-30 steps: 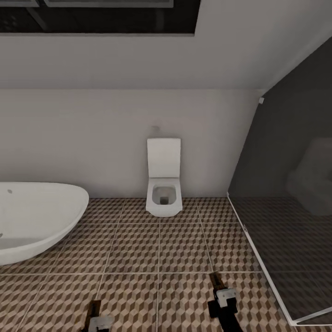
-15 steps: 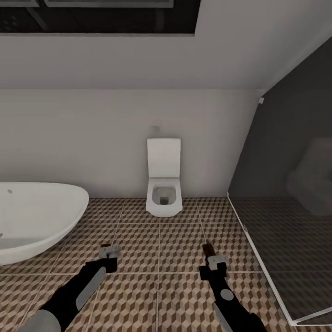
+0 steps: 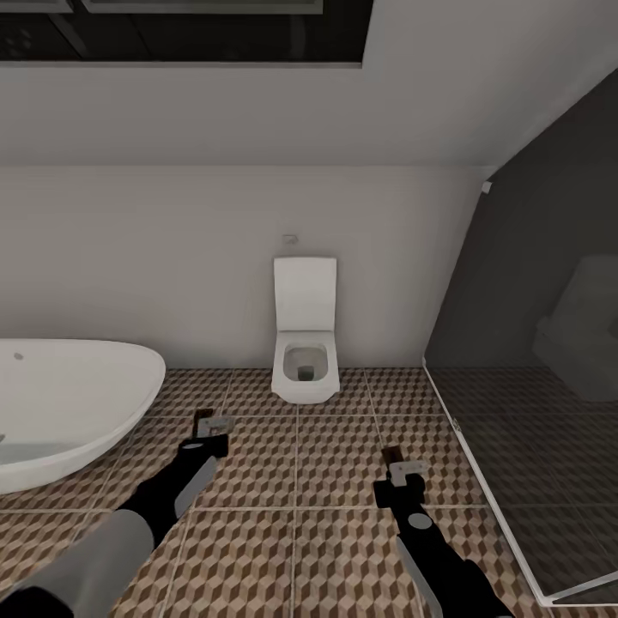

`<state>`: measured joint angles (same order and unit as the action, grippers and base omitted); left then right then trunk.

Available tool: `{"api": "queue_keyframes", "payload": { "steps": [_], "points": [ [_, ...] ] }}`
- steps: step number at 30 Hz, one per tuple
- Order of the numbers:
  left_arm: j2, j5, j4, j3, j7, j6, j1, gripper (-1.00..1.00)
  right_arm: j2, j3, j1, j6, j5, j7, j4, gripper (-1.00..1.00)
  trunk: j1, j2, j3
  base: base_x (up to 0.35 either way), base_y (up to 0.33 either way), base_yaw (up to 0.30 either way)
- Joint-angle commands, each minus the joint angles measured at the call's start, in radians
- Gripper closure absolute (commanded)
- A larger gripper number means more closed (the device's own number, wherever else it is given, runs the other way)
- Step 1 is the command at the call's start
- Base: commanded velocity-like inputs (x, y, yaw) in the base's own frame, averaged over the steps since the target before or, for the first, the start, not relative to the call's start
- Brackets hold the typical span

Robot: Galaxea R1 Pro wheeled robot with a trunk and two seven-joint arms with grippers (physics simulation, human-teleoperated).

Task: Take the four mousetraps from the cabinet in the bathroom and place them on the bathroom floor. Make sure all four end up on the same floor surface, and ensure that at least two of them are either under or directly next to the same bathroom sink.

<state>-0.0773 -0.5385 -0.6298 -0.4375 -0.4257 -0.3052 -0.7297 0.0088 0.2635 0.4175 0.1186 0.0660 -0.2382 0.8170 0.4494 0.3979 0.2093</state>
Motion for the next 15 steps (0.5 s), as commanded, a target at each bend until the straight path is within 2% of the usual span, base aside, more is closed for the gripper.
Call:
{"api": "queue_keyframes", "payload": {
  "steps": [1,3,6,11,15],
  "points": [
    [0.001,-0.002,0.028,-0.019,-0.003,0.024,-0.002,1.00,-0.001,0.004,0.001,0.005,0.009,-0.006,0.002,1.00,0.001,0.002,0.002,0.000,0.000,0.000],
    [0.011,0.003,0.082,-0.045,0.015,0.055,-0.002,1.00,-0.002,0.004,0.001,0.005,0.009,-0.006,0.003,1.00,0.001,0.002,0.002,0.000,0.000,0.000],
    [0.021,0.004,0.115,-0.070,0.040,0.070,-0.002,1.00,-0.002,0.003,0.001,0.007,0.009,-0.008,0.004,1.00,0.001,0.002,0.002,0.000,0.000,0.000],
    [0.033,0.006,0.152,-0.104,0.097,0.079,-0.002,1.00,-0.001,0.003,0.001,0.008,0.009,-0.009,0.013,1.00,0.001,0.002,0.002,0.000,0.000,0.000],
    [0.044,0.006,0.156,-0.128,0.107,0.078,-0.002,1.00,-0.003,0.004,0.001,0.008,0.009,-0.008,0.027,1.00,0.001,0.002,0.002,0.000,0.000,0.000]
  ]
}}
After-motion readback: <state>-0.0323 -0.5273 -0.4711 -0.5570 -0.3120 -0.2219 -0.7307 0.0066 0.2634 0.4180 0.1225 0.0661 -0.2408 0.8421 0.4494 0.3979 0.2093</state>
